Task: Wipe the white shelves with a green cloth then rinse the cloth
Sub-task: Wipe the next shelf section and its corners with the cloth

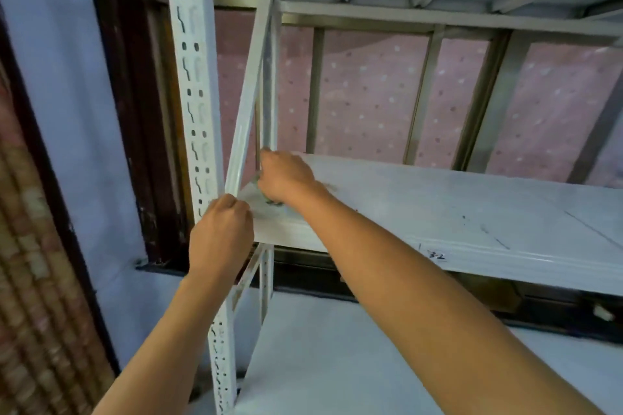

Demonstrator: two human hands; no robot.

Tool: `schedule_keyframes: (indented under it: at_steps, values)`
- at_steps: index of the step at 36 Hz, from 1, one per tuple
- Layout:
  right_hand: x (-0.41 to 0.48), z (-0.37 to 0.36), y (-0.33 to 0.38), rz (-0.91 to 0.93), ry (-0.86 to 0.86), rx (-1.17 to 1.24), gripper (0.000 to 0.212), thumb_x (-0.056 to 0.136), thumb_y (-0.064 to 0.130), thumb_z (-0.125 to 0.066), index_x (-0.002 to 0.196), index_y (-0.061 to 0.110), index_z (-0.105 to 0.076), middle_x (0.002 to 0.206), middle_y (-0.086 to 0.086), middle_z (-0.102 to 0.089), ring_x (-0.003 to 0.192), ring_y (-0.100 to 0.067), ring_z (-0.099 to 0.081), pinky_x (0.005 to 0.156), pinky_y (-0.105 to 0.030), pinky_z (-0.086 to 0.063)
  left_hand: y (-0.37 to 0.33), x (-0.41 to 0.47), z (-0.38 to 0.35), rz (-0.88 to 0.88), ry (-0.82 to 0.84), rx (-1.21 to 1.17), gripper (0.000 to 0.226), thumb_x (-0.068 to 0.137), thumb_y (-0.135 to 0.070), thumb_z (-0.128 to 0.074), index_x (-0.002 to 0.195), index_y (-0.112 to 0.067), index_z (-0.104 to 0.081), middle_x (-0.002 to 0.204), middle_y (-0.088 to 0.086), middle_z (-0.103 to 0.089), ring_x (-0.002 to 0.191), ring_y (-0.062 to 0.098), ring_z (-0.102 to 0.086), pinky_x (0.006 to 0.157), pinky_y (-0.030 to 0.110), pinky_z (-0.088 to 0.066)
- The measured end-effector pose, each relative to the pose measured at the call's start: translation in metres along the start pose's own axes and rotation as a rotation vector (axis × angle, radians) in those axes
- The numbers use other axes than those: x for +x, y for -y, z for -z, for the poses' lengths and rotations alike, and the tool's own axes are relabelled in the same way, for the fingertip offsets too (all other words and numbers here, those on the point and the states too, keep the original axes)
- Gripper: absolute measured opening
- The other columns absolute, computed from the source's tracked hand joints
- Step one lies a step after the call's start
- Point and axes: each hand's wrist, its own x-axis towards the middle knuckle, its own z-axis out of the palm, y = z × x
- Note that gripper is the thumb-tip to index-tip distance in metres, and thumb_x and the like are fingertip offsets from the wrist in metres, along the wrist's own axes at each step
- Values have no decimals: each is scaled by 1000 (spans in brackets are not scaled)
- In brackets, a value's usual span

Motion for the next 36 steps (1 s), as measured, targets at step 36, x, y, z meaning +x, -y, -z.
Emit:
schedule_keyframes:
  at_steps: [36]
  values:
    - [-110,21,-153,-498,-59,-297,23,98,23,-52,109,9,-66,104,-12,-65,83,-27,-57,65,-32,-42,-23,13,-16,-288,101,-443,18,81,-30,-83,86,-13,-82,86,-1,-71,80,20,-66,67,34,-55]
